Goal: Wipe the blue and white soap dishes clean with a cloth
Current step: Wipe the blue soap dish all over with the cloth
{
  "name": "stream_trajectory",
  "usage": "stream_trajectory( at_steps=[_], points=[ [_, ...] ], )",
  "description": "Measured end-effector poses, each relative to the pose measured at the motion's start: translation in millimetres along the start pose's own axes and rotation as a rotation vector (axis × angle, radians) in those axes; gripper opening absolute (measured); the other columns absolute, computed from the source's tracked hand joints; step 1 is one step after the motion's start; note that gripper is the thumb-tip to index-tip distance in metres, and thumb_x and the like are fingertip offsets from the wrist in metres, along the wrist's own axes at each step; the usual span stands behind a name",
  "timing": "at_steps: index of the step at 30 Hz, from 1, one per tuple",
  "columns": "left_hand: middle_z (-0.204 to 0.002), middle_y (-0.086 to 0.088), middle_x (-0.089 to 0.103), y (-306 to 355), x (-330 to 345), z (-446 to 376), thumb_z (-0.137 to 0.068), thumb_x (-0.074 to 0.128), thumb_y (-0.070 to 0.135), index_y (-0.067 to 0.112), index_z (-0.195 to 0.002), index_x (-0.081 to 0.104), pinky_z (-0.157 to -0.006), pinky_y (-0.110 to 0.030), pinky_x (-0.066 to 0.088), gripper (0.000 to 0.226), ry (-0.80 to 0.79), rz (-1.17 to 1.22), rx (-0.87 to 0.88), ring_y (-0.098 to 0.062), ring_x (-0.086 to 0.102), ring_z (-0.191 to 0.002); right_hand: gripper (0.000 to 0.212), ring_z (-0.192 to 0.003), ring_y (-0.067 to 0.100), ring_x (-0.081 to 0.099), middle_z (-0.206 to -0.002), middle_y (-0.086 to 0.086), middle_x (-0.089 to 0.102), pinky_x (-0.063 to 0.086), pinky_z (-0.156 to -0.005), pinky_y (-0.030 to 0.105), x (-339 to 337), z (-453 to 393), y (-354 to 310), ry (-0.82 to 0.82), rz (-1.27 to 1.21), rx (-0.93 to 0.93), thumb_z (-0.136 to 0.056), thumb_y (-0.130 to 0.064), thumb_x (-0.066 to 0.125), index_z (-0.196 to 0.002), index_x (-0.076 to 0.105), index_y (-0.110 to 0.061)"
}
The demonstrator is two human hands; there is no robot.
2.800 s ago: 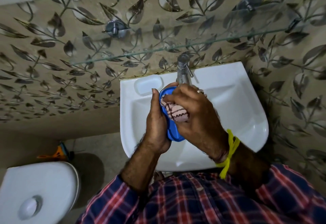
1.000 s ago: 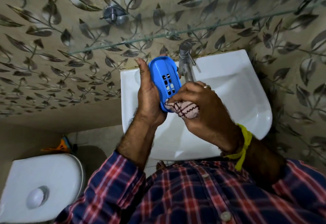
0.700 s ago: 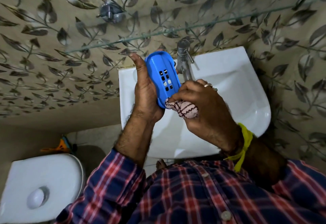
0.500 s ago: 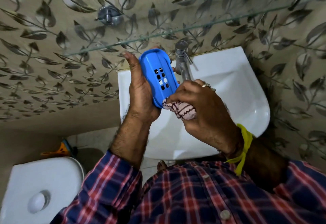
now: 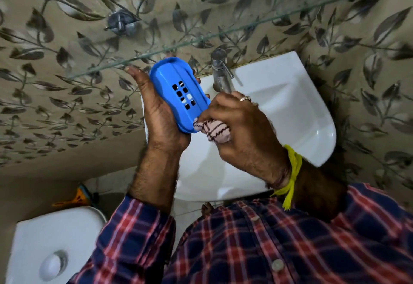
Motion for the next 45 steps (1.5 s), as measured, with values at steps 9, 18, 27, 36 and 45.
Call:
stream_trajectory(
  at_steps=[9, 18, 27, 36, 45],
  points=[
    [-0.085, -0.009, 0.071, -4.2, 1.3, 2.7, -0.087, 0.029, 0.081, 0.012, -0.099, 0.073, -0.067, -0.034, 0.058, 0.083, 0.090, -0.053, -0.009, -0.024, 0.068, -0.076, 0.032, -0.090, 0.026, 0.057, -0.094, 0.000, 0.065, 0.049, -0.076, 0.039, 3.0, 2.6, 0.7, -0.002, -0.021, 0.008, -0.068, -0.007, 0.065, -0.097, 0.075, -0.015],
    [-0.090, -0.009, 0.069, -9.6, 4.2, 2.1, -0.080, 0.034, 0.084, 0.009, -0.108, 0.068, -0.076, -0.035, 0.058, 0.086, 0.071, -0.030, -0.037, -0.023, 0.067, -0.082, 0.023, -0.089, 0.023, 0.062, -0.092, 0.001, 0.068, 0.052, -0.074, 0.038, 0.7, -8.7, 6.1, 0.155, -0.116, 0.044, -0.076, -0.007, 0.064, -0.096, 0.076, -0.012],
    [-0.089, -0.008, 0.071, -15.5, 7.9, 2.7, -0.087, 0.032, 0.082, 0.013, -0.102, 0.072, -0.076, -0.035, 0.058, 0.081, 0.116, -0.042, -0.047, -0.023, 0.069, -0.081, 0.012, -0.082, 0.022, 0.066, -0.086, 0.003, 0.069, 0.055, -0.073, 0.041, 0.6, -16.4, 12.5, 0.277, -0.242, 0.149, -0.077, -0.004, 0.079, -0.087, 0.073, -0.008],
    [-0.085, -0.005, 0.071, -18.8, 16.9, 4.9, -0.089, 0.032, 0.078, 0.026, -0.090, 0.081, -0.072, -0.034, 0.059, 0.071, 0.194, -0.072, 0.003, -0.020, 0.070, -0.077, 0.013, -0.078, 0.017, 0.063, -0.085, -0.001, 0.067, 0.054, -0.071, 0.036, -0.3, -23.0, 11.8, 0.361, -0.166, 0.176, -0.078, -0.009, 0.079, -0.086, 0.070, -0.011],
    [-0.096, -0.010, 0.072, -18.1, 12.6, 5.8, -0.080, 0.040, 0.081, 0.013, -0.123, 0.068, -0.077, -0.038, 0.059, 0.085, 0.182, -0.109, -0.053, -0.027, 0.071, -0.090, 0.014, -0.081, 0.024, 0.065, -0.087, 0.004, 0.068, 0.054, -0.074, 0.040, -2.2, -31.1, 8.4, 0.299, -0.136, 0.119, -0.076, -0.007, 0.078, -0.088, 0.071, -0.009]
  ],
)
Point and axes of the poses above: each hand's wrist, its own z-axis away from the middle knuckle, its own x-axis out of the palm, y = z × x, the point moved 1 cm from there along -z, towards the middle knuckle
